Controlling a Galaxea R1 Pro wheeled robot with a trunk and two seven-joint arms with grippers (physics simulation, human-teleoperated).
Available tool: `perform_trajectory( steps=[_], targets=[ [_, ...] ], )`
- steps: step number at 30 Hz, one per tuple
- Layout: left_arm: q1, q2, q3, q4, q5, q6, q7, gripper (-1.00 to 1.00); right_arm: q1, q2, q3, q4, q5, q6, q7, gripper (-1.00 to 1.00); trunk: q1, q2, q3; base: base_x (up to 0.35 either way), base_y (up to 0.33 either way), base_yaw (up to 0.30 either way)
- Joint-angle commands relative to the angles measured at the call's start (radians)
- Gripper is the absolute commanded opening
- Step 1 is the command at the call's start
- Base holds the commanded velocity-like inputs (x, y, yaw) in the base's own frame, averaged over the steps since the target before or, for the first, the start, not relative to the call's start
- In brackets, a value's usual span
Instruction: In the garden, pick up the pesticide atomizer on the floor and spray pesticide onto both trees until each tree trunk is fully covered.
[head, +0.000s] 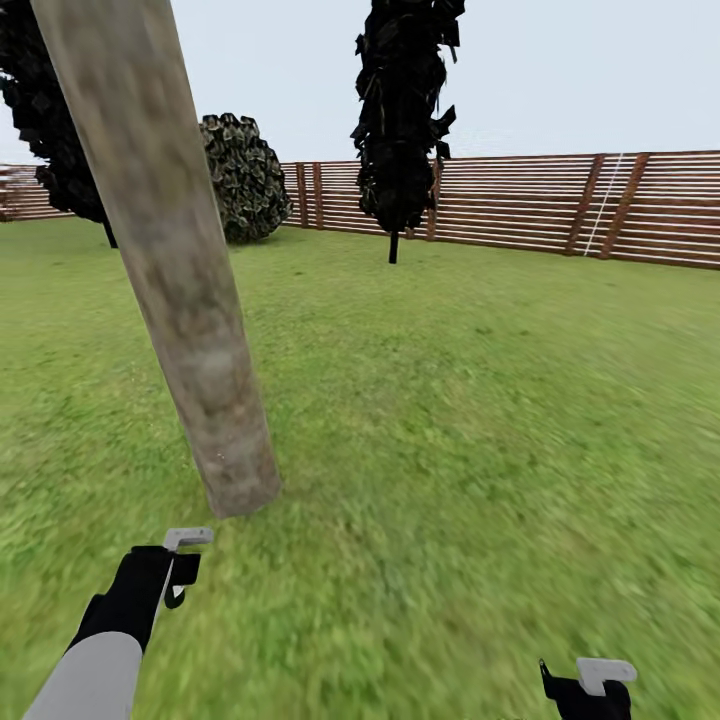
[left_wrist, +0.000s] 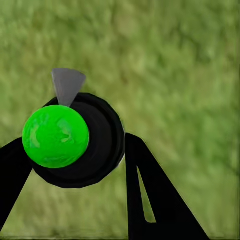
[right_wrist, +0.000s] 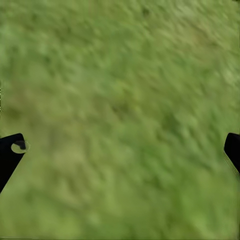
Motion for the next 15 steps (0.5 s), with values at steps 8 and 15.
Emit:
perform_trajectory(
  steps=[8,15],
  targets=[
    [-0.019,-0.050,-0.062,-0.011,-0.007,0.004,-0.027,-1.00,-0.001,0.000,-0.008,0.001,0.005,-0.004,0.006,1.00,-0.001,0.000,-0.001,-0.079,-0.072,0.126],
    [-0.035,0.053,-0.085,-0.063,-0.004,0.014,-0.099,-1.00,-0.001,0.000,-0.008,0.001,0.005,-0.004,0.006,1.00,-0.001,0.000,-0.001,-0.001,-0.001,0.002]
  ],
)
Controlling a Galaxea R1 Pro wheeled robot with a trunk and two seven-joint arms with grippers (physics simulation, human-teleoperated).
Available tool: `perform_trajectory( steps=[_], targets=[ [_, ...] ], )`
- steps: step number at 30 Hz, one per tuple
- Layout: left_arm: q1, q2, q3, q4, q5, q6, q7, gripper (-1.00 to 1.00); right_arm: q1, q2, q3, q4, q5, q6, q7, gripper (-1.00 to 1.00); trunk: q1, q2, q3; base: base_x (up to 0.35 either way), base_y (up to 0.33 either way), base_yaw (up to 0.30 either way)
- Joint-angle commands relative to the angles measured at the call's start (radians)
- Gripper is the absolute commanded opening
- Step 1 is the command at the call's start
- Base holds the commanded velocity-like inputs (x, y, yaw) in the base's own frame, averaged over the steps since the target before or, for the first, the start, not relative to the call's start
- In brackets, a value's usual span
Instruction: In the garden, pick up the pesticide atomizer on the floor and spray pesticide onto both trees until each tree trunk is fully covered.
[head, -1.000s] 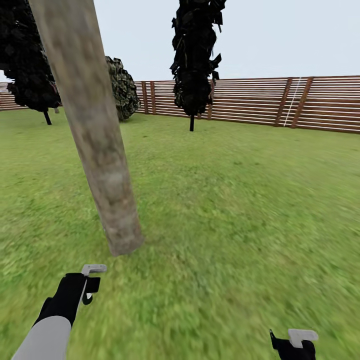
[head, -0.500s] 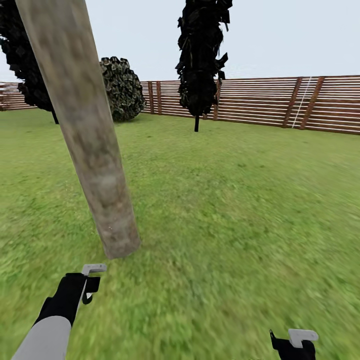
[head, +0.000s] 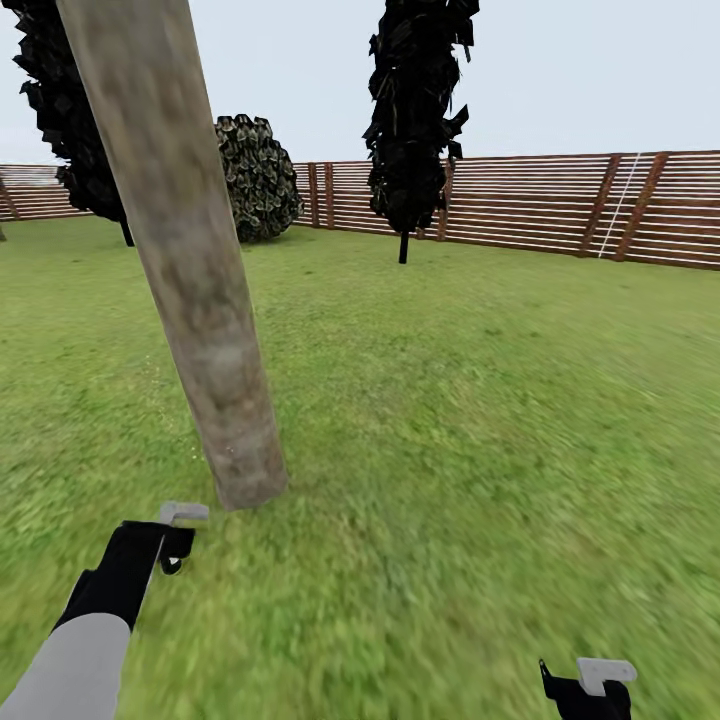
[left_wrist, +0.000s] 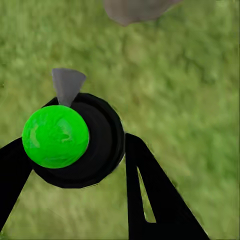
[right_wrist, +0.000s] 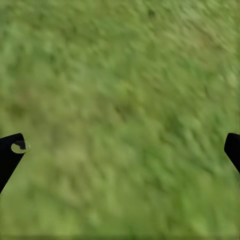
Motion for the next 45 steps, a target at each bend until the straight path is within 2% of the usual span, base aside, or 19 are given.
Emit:
perform_trajectory(
  steps=[1,3,5,6,7,9,12,15,18,21,24,26,28,34,37,39,42,43,45],
  targets=[
    [-0.002,0.033,0.004,-0.005,-0.003,0.005,-0.056,-1.00,-0.001,0.000,-0.008,0.001,0.005,-0.004,0.006,1.00,0.000,0.000,-0.001,0.000,0.000,0.000],
    [-0.005,0.042,0.001,-0.007,-0.003,0.007,-0.085,-1.00,-0.001,0.000,-0.008,0.002,0.005,-0.004,0.006,1.00,0.000,0.000,-0.001,0.000,0.000,0.000],
    [-0.018,0.030,-0.003,-0.013,-0.003,0.008,-0.093,-1.00,-0.001,0.000,-0.008,0.002,0.005,-0.004,0.006,1.00,0.000,0.000,-0.001,0.000,0.000,0.000],
    [-0.055,-0.035,-0.010,-0.021,-0.007,0.013,-0.096,-1.00,-0.001,0.000,-0.008,0.002,0.005,-0.004,0.006,1.00,0.000,0.000,-0.001,0.000,0.000,0.000],
    [-0.083,-0.029,-0.008,-0.021,-0.006,0.035,-0.098,-1.00,-0.001,0.000,-0.008,0.001,0.005,-0.004,0.006,1.00,0.000,0.000,-0.001,0.000,0.000,0.000],
    [-0.099,0.031,-0.004,-0.021,-0.005,0.059,-0.101,-1.00,-0.001,0.000,-0.008,0.001,0.005,-0.004,0.006,1.00,0.000,0.000,-0.001,0.000,0.000,0.000],
    [-0.102,0.073,-0.002,-0.021,-0.003,0.064,-0.103,-1.00,-0.001,0.000,-0.008,0.001,0.005,-0.004,0.006,1.00,0.000,0.000,-0.001,0.000,0.000,0.000],
    [-0.101,0.061,-0.010,-0.021,-0.004,0.065,-0.103,-1.00,-0.001,0.000,-0.008,0.002,0.005,-0.005,0.006,1.00,0.000,0.000,-0.001,0.000,0.000,0.000],
    [-0.102,0.007,-0.039,-0.021,-0.005,0.066,-0.104,-1.00,-0.001,0.000,-0.008,0.001,0.005,-0.004,0.006,1.00,0.000,0.000,-0.001,0.000,0.000,0.000],
    [-0.105,0.000,-0.068,-0.021,-0.005,0.069,-0.104,-1.00,-0.001,0.000,-0.008,0.001,0.005,-0.005,0.006,1.00,0.000,0.000,-0.001,0.000,0.000,0.000],
    [-0.117,0.029,-0.069,-0.021,-0.004,0.075,-0.121,-1.00,-0.001,0.000,-0.008,0.001,0.005,-0.004,0.006,1.00,0.000,0.000,-0.001,0.000,0.000,0.000],
    [-0.119,0.072,-0.068,-0.021,-0.006,0.075,-0.202,-1.00,-0.001,0.000,-0.008,0.001,0.005,-0.005,0.006,1.00,0.000,0.000,-0.001,0.000,0.000,0.000],
    [-0.124,0.099,-0.070,-0.021,-0.008,0.079,-0.255,-1.00,-0.001,0.000,-0.008,0.001,0.005,-0.005,0.006,1.00,0.000,0.000,-0.001,0.000,0.000,0.000],
    [-0.129,0.084,-0.079,-0.028,-0.012,0.096,-0.276,-1.00,-0.001,0.000,-0.008,0.002,0.005,-0.004,0.006,1.00,0.000,0.000,-0.001,0.000,0.000,0.000],
    [-0.133,0.074,-0.082,-0.076,-0.012,0.127,-0.277,-1.00,-0.001,0.000,-0.008,0.002,0.005,-0.005,0.006,1.00,0.000,0.000,-0.001,-0.178,0.000,0.000],
    [-0.170,0.084,-0.117,-0.095,-0.012,0.173,-0.278,-1.00,-0.001,0.000,-0.008,0.001,0.005,-0.004,0.006,1.00,0.000,0.000,-0.001,-0.228,0.000,0.000],
    [-0.214,0.091,-0.136,-0.101,-0.014,0.233,-0.279,-1.00,-0.001,0.000,-0.008,0.002,0.005,-0.005,0.006,1.00,0.000,0.000,-0.001,-0.072,0.000,0.000],
    [-0.234,0.117,-0.140,-0.102,-0.012,0.268,-0.280,-1.00,-0.001,0.000,-0.008,0.001,0.005,-0.005,0.006,1.00,0.000,0.000,-0.001,-0.011,0.000,0.000],
    [-0.239,0.135,-0.142,-0.101,-0.009,0.277,-0.282,-1.00,-0.001,0.000,-0.008,0.001,0.005,-0.004,0.006,1.00,0.000,0.000,-0.001,-0.005,0.000,0.000]
  ],
)
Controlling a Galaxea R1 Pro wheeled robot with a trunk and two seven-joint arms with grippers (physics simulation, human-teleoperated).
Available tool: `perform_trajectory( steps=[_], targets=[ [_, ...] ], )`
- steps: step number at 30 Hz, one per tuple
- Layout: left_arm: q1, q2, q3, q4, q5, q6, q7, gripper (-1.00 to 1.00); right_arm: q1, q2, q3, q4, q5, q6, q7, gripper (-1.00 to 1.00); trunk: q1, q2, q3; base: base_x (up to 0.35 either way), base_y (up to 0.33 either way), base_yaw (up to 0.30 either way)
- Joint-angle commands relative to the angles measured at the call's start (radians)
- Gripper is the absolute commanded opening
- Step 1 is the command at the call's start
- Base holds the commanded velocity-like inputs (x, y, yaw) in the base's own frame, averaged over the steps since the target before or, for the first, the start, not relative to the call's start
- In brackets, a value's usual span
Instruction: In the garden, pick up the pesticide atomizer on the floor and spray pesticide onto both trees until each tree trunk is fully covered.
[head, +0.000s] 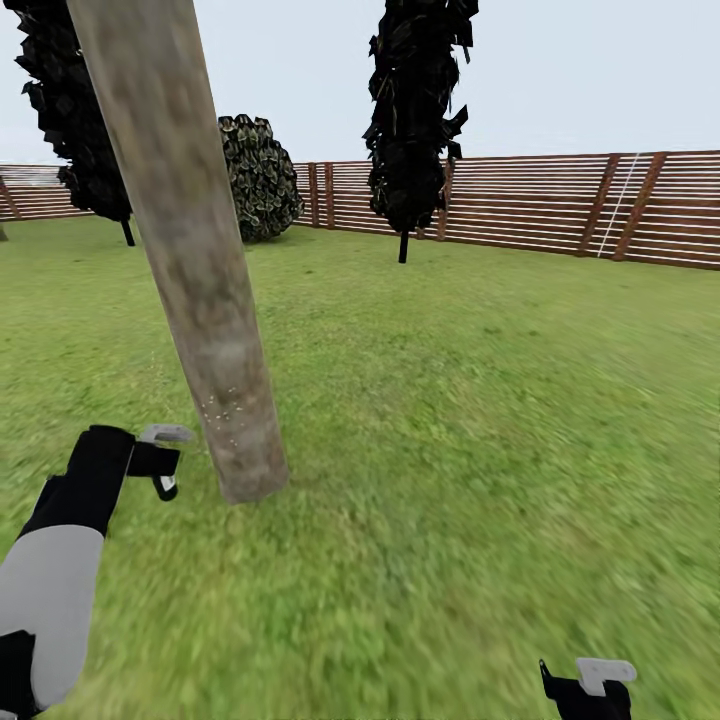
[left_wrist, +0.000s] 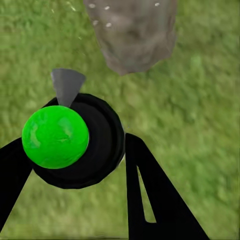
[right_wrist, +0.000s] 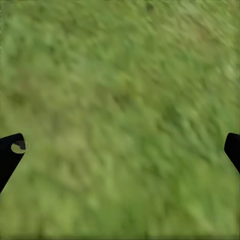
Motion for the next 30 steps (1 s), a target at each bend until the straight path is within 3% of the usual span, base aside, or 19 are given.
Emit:
perform_trajectory(
  steps=[1,3,7,8,10,14,18,22,26,28,30],
  targets=[
    [-0.002,0.005,0.002,-0.001,-0.008,0.004,-0.019,-1.00,-0.001,0.000,-0.008,0.001,0.005,-0.005,0.006,1.00,0.000,0.000,-0.001,-0.002,0.000,0.000],
    [-0.006,0.019,0.001,-0.002,-0.014,0.001,-0.106,-1.00,-0.001,0.000,-0.008,0.001,0.005,-0.004,0.006,1.00,0.000,0.000,-0.001,0.000,0.000,0.000],
    [-0.008,0.048,-0.001,0.003,-0.017,-0.003,-0.128,-1.00,-0.001,0.000,-0.008,0.001,0.005,-0.004,0.006,1.00,0.000,0.000,-0.001,0.000,0.000,0.000],
    [-0.003,0.079,-0.001,0.010,-0.014,-0.006,-0.131,-1.00,-0.001,0.000,-0.008,0.001,0.005,-0.004,0.006,1.00,0.000,0.000,-0.001,0.000,0.000,0.000],
    [0.004,0.093,-0.014,0.014,-0.014,-0.009,-0.132,-1.00,-0.001,0.000,-0.008,0.001,0.005,-0.004,0.006,1.00,0.000,0.000,-0.001,0.000,0.000,0.000],
    [0.021,0.090,-0.133,0.018,-0.005,-0.008,-0.134,-1.00,-0.001,0.000,-0.008,0.001,0.005,-0.004,0.006,1.00,0.000,0.000,-0.001,0.000,0.000,0.000],
    [0.037,0.059,-0.156,0.029,-0.002,-0.008,-0.134,-1.00,-0.001,0.000,-0.008,0.000,0.005,-0.005,0.007,1.00,0.000,0.000,-0.001,0.000,0.000,0.000],
    [0.040,0.061,-0.145,0.123,-0.006,-0.028,-0.126,-1.00,-0.001,0.000,-0.008,0.000,0.005,-0.005,0.007,1.00,0.000,0.000,-0.001,0.000,0.000,0.000],
    [0.041,0.065,-0.019,0.142,-0.015,-0.058,-0.119,-1.00,-0.001,0.000,-0.008,0.000,0.005,-0.004,0.007,1.00,0.000,0.000,-0.001,0.000,0.000,0.000],
    [0.062,0.062,-0.004,0.138,-0.017,-0.076,-0.098,-1.00,-0.001,0.000,-0.008,0.000,0.005,-0.004,0.007,1.00,0.000,0.000,-0.001,0.000,0.000,0.000],
    [0.084,0.056,0.003,0.135,-0.013,-0.091,-0.038,-1.00,-0.001,0.000,-0.008,0.000,0.005,-0.004,0.007,1.00,0.000,0.000,-0.001,0.000,0.000,0.000]
  ],
)
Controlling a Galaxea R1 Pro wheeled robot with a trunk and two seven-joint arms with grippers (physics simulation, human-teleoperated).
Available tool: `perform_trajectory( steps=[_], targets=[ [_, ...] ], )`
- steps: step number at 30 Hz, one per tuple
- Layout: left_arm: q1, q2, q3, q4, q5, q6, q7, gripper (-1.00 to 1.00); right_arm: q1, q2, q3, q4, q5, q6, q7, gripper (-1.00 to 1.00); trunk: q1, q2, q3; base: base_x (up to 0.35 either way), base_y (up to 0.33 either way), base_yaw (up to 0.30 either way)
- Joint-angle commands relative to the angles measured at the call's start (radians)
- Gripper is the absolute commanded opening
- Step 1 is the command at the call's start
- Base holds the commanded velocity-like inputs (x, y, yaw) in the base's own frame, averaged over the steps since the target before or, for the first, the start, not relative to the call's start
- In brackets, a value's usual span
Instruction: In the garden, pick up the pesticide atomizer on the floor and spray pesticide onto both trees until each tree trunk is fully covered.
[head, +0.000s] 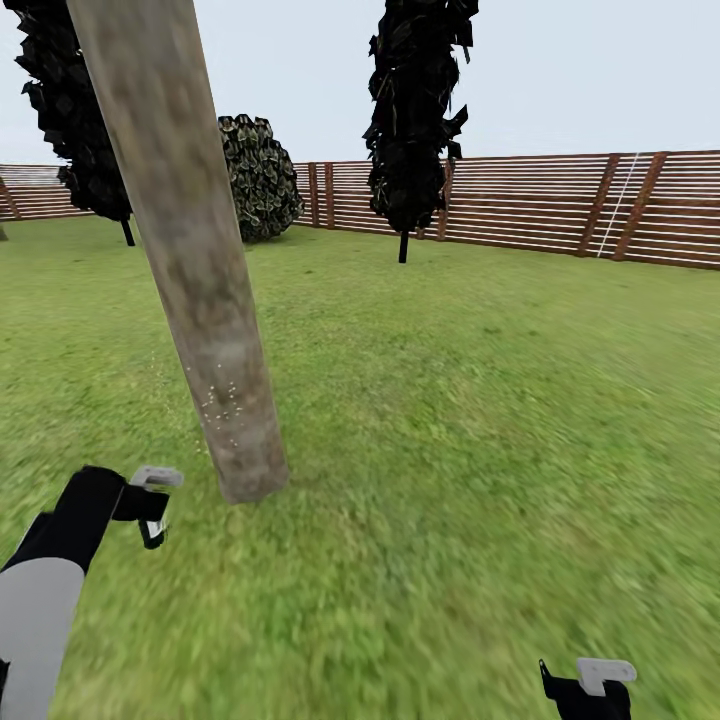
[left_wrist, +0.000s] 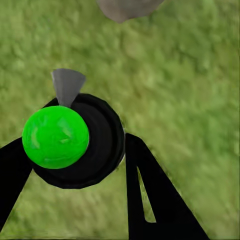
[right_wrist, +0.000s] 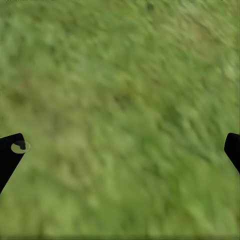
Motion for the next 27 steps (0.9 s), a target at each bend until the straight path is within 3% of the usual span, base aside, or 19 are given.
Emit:
perform_trajectory(
  steps=[1,4,9,12,15,16,18,20,23,27],
  targets=[
    [0.006,-0.005,0.005,0.005,0.000,-0.001,0.040,-1.00,-0.001,0.000,-0.008,0.001,0.005,-0.004,0.006,1.00,0.000,0.000,-0.001,0.000,0.000,0.000],
    [0.024,-0.026,0.007,0.041,0.001,-0.005,0.093,-1.00,-0.001,0.000,-0.008,0.001,0.005,-0.005,0.007,1.00,0.000,0.000,-0.001,0.000,0.000,0.000],
    [0.093,-0.039,0.023,0.067,0.005,-0.015,0.125,-1.00,-0.001,0.000,-0.008,0.001,0.005,-0.005,0.007,1.00,0.000,0.000,-0.001,0.000,0.000,0.000],
    [0.125,-0.063,0.079,0.112,0.026,-0.113,0.187,-1.00,-0.001,0.001,-0.007,0.001,0.005,-0.005,0.007,1.00,0.000,0.000,-0.001,0.000,0.000,0.000],
    [0.155,-0.076,0.100,0.163,0.045,-0.157,0.282,-1.00,-0.001,0.001,-0.007,0.001,0.005,-0.005,0.007,1.00,0.000,0.000,-0.001,0.000,0.000,0.000],
    [0.163,-0.078,0.103,0.180,0.063,-0.164,0.301,-1.00,-0.001,0.002,-0.007,0.001,0.005,-0.004,0.007,1.00,0.000,0.000,-0.001,0.000,0.000,0.000],
    [0.170,-0.080,0.105,0.199,0.141,-0.185,0.321,-1.00,-0.001,0.001,-0.008,0.001,0.005,-0.005,0.007,1.00,0.000,0.000,-0.001,0.000,0.000,0.000],
    [0.171,-0.080,0.106,0.202,0.171,-0.217,0.324,-1.00,-0.001,0.001,-0.008,0.001,0.005,-0.005,0.006,1.00,0.000,0.000,-0.001,0.000,0.000,0.000],
    [0.172,-0.080,0.105,0.198,0.190,-0.264,0.328,-1.00,-0.001,0.002,-0.007,0.001,0.005,-0.005,0.006,1.00,0.000,0.000,-0.001,0.000,0.000,0.000],
    [0.172,-0.086,0.105,0.185,0.196,-0.278,0.329,-1.00,-0.001,0.002,-0.008,0.001,0.005,-0.005,0.006,1.00,0.000,0.000,-0.001,0.085,-0.039,0.000]
  ],
)
